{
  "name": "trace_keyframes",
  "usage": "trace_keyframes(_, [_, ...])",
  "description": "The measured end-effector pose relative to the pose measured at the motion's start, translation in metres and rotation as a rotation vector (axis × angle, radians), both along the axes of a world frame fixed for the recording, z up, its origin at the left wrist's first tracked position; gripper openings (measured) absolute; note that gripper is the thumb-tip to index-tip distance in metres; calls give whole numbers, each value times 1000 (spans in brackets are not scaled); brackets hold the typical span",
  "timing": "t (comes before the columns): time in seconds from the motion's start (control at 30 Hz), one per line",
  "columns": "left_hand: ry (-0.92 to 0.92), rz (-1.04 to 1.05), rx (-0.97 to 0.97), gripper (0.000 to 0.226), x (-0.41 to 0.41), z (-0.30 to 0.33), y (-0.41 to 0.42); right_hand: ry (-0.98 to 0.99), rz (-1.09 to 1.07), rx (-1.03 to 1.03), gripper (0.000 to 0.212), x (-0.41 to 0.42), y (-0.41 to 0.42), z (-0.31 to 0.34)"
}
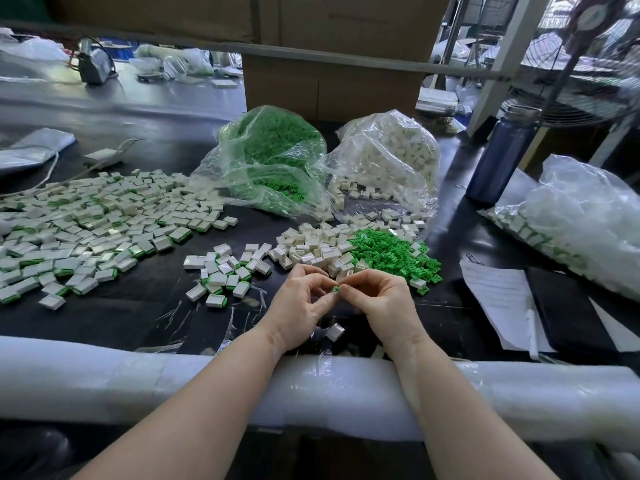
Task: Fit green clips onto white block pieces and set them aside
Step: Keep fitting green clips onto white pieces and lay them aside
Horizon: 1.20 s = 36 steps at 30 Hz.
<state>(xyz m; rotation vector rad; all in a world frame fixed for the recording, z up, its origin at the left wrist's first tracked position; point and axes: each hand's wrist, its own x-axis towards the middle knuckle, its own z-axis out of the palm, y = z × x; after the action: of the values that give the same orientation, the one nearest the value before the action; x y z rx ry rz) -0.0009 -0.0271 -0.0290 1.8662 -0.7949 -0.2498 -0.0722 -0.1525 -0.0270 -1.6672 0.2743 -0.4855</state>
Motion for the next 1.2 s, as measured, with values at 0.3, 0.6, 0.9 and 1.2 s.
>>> trace_keyframes(0.3, [-39,67,25,12,0,0,0,22,-71,-143,23,1,3,1])
trace_keyframes(0.6, [29,489,-113,19,7,0,7,99,-535,-268,20,0,-12,-5])
trace_keyframes(0.9, [-68,641,138,35,13,-6,7,182,-595,-250,15,2,-16,-8])
trace_keyframes(1.2, [-176,544,346,44,6,-2,4,303,-547,-325,13,3,-17,-10])
